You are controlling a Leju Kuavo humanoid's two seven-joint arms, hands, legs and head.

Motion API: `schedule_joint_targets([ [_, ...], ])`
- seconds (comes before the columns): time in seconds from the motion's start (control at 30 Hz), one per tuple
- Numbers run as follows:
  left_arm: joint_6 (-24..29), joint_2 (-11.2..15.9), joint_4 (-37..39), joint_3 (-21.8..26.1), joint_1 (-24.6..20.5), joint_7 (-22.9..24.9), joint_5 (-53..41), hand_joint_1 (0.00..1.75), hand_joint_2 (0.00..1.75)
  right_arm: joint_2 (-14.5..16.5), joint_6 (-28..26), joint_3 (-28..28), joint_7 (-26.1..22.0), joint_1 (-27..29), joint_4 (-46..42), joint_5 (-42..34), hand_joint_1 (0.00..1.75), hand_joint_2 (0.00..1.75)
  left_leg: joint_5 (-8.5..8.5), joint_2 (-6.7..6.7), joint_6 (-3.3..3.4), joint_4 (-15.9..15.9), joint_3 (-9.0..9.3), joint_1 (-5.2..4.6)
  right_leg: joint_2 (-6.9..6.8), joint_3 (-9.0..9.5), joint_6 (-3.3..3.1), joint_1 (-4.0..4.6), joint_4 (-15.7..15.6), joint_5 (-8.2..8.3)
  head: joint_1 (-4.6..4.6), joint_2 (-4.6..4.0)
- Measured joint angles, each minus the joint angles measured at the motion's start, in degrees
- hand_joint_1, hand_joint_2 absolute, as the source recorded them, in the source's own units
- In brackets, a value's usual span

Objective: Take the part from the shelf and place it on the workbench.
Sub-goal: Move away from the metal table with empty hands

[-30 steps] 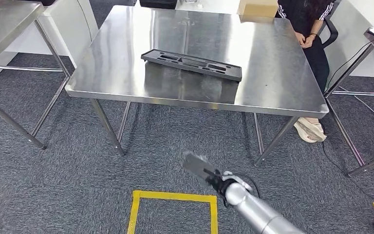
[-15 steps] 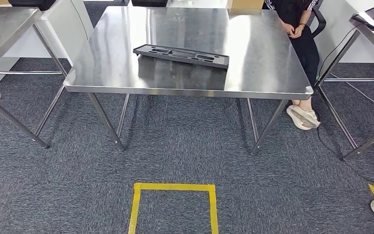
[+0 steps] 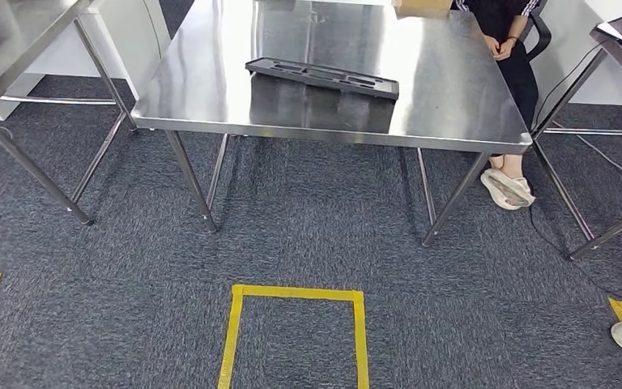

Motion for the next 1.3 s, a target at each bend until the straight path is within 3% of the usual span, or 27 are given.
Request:
schedule_joint_targets([
  [0.03, -0.03, 0.05, 0.01, 0.00, 0.02, 0.07, 0.03, 0.00, 0.00, 0.08, 0.01, -0.22, 0.24, 0.03, 0.08, -0.26, 0.00, 0.00, 0.61, 0.10, 0.29, 0.05, -0.77, -0.08, 0.03, -0.76, -0.09, -0.03, 3.68, -1.94, 0.09, 0.00],
  [0.07, -0.03, 0.08, 0.01, 0.00, 0.06, 0.11, 0.07, 0.00, 0.00, 0.15, 0.00, -0.47, 0.51, 0.06, 0.16, -0.67, 0.00, 0.00, 1.20, 0.19, 0.32, 0.07, -1.55, -0.14, 0.05, -0.97, 0.14, -0.04, 6.40, -2.85, 0.09, 0.00],
  [0.13, -0.04, 0.11, 0.02, 0.00, 0.21, 0.31, 0.24, 0.00, 0.00, 0.29, -0.11, -1.18, 0.93, 0.10, 0.27, -1.68, 0.00, 0.00, 2.36, 0.35, 0.15, 0.11, -3.00, -0.16, 0.05, 1.37, 1.25, -0.09, 6.50, -1.68, 0.11, 0.00],
  [0.2, -0.07, 0.15, 0.02, 0.00, 0.48, 0.46, 0.45, 0.00, 0.00, 0.42, -0.44, -1.89, 0.91, 0.07, 0.29, -2.27, 0.00, 0.00, 3.41, 0.44, -0.28, 0.14, -4.06, -0.16, 0.06, 7.32, 1.97, -0.15, -0.88, 0.35, 0.12, 0.00],
  [0.27, -0.11, 0.24, 0.03, 0.00, 0.66, 0.45, 0.62, 0.00, 0.00, 0.51, -0.91, -2.34, 0.51, 0.03, 0.30, -2.38, 0.00, 0.00, 4.46, 0.50, -0.93, 0.11, -4.59, -0.29, 0.15, 12.81, 1.39, 0.21, -9.13, 0.05, 0.06, 0.00],
  [0.33, -0.17, 0.36, 0.06, 0.00, 0.76, 0.44, 0.80, 0.00, 0.00, 0.61, -1.21, -2.69, 0.07, 0.04, 0.31, -2.36, 0.00, 0.00, 5.54, 0.58, -1.54, -0.10, -4.79, -0.39, 0.22, 14.12, 0.56, 0.68, -12.12, -0.54, 0.02, 0.00],
  [0.4, -0.22, 0.54, 0.23, 0.00, 0.98, 0.44, 0.91, 0.00, 0.00, 0.80, -1.27, -2.86, -0.09, 0.02, 0.33, -2.33, 0.00, 0.00, 5.29, 0.45, -2.08, 0.17, -5.30, -0.27, 0.09, 13.05, -0.47, 0.22, -12.04, 0.29, -0.01, 0.00],
  [0.43, -0.25, 0.61, 0.31, -0.01, 1.13, 0.44, 0.94, 0.00, 0.00, 0.88, -1.27, -2.90, -0.15, 0.01, 0.34, -2.31, 0.00, 0.00, 3.69, 0.32, -2.34, 1.22, -5.75, -0.20, -0.03, 12.49, -1.19, -0.01, -12.03, 0.86, -0.10, 0.00],
  [0.53, -0.26, 0.67, 0.41, -0.02, 1.44, 0.45, 1.19, 0.00, 0.00, 1.09, -1.31, -2.93, -0.45, 0.04, 0.35, -1.95, 0.00, 0.00, -4.97, 0.07, -2.92, 10.41, -7.67, -0.03, -0.49, 10.47, -2.65, 0.06, -11.97, 2.71, -0.37, 0.00],
  [0.57, -0.25, 0.69, 0.42, -0.02, 1.49, 0.45, 1.37, 0.00, 0.00, 1.12, -1.33, -2.92, -0.58, 0.06, 0.35, -1.69, 0.00, 0.00, -6.45, 0.06, -3.07, 13.78, -7.99, 0.00, -0.60, 9.78, -2.73, 0.19, -11.85, 3.32, -0.39, 0.00],
  [0.6, -0.25, 0.70, 0.43, -0.02, 1.52, 0.44, 1.54, 0.00, 0.00, 1.16, -1.36, -2.92, -0.70, 0.05, 0.35, -1.43, 0.00, 0.00, -6.37, 0.06, -3.17, 15.82, -7.75, 0.04, -0.65, 9.01, -2.70, 0.27, -11.62, 3.89, -0.41, 0.00],
  [0.63, -0.25, 0.70, 0.43, -0.02, 1.55, 0.42, 1.69, 0.00, 0.00, 1.20, -1.38, -2.91, -0.81, 0.02, 0.35, -1.21, 0.00, 0.00, -5.08, 0.06, -3.23, 16.05, -6.67, 0.10, -0.67, 8.14, -2.54, 0.30, -11.24, 4.39, -0.41, 0.00],
  [0.67, -0.25, 0.69, 0.43, -0.01, 1.55, 0.39, 1.83, 0.00, 0.00, 1.23, -1.39, -2.91, -0.91, -0.01, 0.35, -1.05, 0.00, 0.00, -3.36, 0.07, -3.24, 14.39, -4.75, 0.17, -0.66, 7.27, -2.32, 0.29, -10.75, 4.78, -0.43, 0.00],
  [0.73, -0.25, 0.70, 0.43, 0.00, 1.54, 0.24, 1.96, 0.00, 0.00, 1.34, -1.40, -2.91, -1.04, -0.04, 0.35, -0.92, 0.00, 0.00, -1.86, -0.05, -3.09, 6.91, 0.98, 0.20, -0.65, 5.54, -1.78, 0.35, -9.42, 5.32, -0.45, 0.00],
  [0.8, -0.25, 0.70, 0.43, 0.01, 1.55, -0.01, 2.03, 0.00, 0.00, 1.45, -1.43, -2.91, -1.20, -0.12, 0.35, -0.90, 0.00, 0.00, -2.96, -0.23, -2.74, 1.05, 4.58, -0.05, -0.71, 4.37, -1.09, 0.51, -8.50, 5.96, -0.42, 0.00],
  [0.87, -0.27, 0.68, 0.44, 0.02, 1.61, -0.25, 2.10, 0.00, 0.00, 1.55, -1.46, -2.91, -1.39, -0.20, 0.37, -0.90, 0.00, 0.00, -3.22, -0.21, -2.12, -0.23, 4.34, -0.35, -0.74, 3.57, -0.19, 0.64, -8.35, 6.96, -0.36, 0.00],
  [0.9, -0.30, 0.63, 0.45, 0.03, 1.64, -0.33, 2.16, 0.00, 0.00, 1.57, -1.48, -2.90, -1.49, -0.23, 0.40, -0.90, 0.00, 0.00, -2.76, -0.04, -1.57, -0.41, 3.68, -0.36, -0.70, 3.08, 0.12, 0.57, -8.09, 6.90, -0.40, 0.00],
  [0.93, -0.34, 0.59, 0.46, 0.03, 1.66, -0.35, 2.22, 0.00, 0.00, 1.62, -1.50, -2.89, -1.54, -0.23, 0.44, -0.90, 0.00, 0.00, -2.13, 0.12, -0.87, -0.54, 2.90, -0.28, -0.60, 2.52, 0.09, 0.56, -7.20, 5.83, -0.29, 0.00],
  [0.97, -0.37, 0.55, 0.47, 0.05, 1.68, -0.37, 2.27, 0.00, 0.00, 1.67, -1.52, -2.88, -1.60, -0.23, 0.48, -0.90, 0.00, 0.00, -1.35, 0.30, -0.23, -0.68, 1.97, -0.19, -0.48, 1.80, -0.14, 0.55, -5.39, 3.79, -0.14, 0.00],
  [1.03, -0.40, 0.54, 0.49, 0.09, 1.68, -0.39, 2.29, 0.00, 0.00, 1.75, -1.54, -2.86, -1.65, -0.29, 0.50, -0.90, 0.00, 0.00, 0.19, 0.48, 0.31, -0.68, 0.15, -0.16, -0.28, 0.44, -0.82, 0.35, 0.84, -1.74, 0.16, 0.00],
  [1.07, -0.40, 0.56, 0.50, 0.12, 1.69, -0.39, 2.29, 0.00, 0.00, 1.75, -1.55, -2.86, -1.67, -0.29, 0.50, -0.90, 0.00, 0.00, 0.99, 0.57, 0.27, -0.65, -0.84, -0.19, -0.23, 0.12, -0.69, 0.27, 4.21, -3.45, 0.22, 0.00],
  [1.1, -0.41, 0.55, 0.50, 0.14, 1.69, -0.39, 2.29, 0.00, 0.00, 1.75, -1.55, -2.86, -1.67, -0.29, 0.50, -0.90, 0.00, 0.00, 1.79, 0.65, 0.21, -0.62, -1.83, -0.20, -0.21, 0.29, -0.24, 0.19, 6.71, -3.94, 0.22, 0.00],
  [1.13, -0.43, 0.52, 0.50, 0.15, 1.69, -0.39, 2.30, 0.00, 0.00, 1.75, -1.55, -2.86, -1.68, -0.30, 0.50, -0.90, 0.00, 0.00, 2.63, 0.76, 0.07, -0.57, -2.83, -0.17, -0.19, 1.25, 0.56, 0.08, 7.69, -3.11, 0.22, 0.00],
  [1.17, -0.42, 0.48, 0.50, 0.15, 1.69, -0.39, 2.30, 0.00, 0.00, 1.75, -1.57, -2.86, -1.69, -0.32, 0.50, -0.89, 0.00, 0.00, 3.46, 0.83, -0.13, -0.52, -3.76, -0.13, -0.18, 3.05, 1.38, -0.04, 6.72, -1.59, 0.21, 0.00],
  [1.2, -0.40, 0.43, 0.50, 0.15, 1.68, -0.39, 2.30, 0.00, 0.00, 1.75, -1.60, -2.86, -1.72, -0.37, 0.50, -0.88, 0.00, 0.00, 4.28, 0.86, -0.38, -0.46, -4.59, -0.09, -0.17, 5.81, 1.97, -0.18, 3.81, -0.26, 0.21, 0.00],
  [1.23, -0.34, 0.39, 0.50, 0.16, 1.68, -0.40, 2.30, 0.00, 0.00, 1.75, -1.66, -2.85, -1.78, -0.44, 0.49, -0.86, 0.00, 0.00, 5.08, 0.85, -0.71, -0.37, -5.30, -0.12, -0.14, 9.54, 2.20, -0.20, -0.83, 0.36, 0.22, 0.00],
  [1.3, -0.18, 0.35, 0.51, 0.17, 1.66, -0.44, 2.30, 0.00, 0.00, 1.71, -1.87, -2.84, -1.93, -0.55, 0.49, -0.79, 0.00, 0.00, 6.58, 0.88, -1.39, -0.30, -6.23, -0.32, 0.03, 15.38, 1.61, 0.00, -9.87, -0.96, 0.19, 0.00],
])
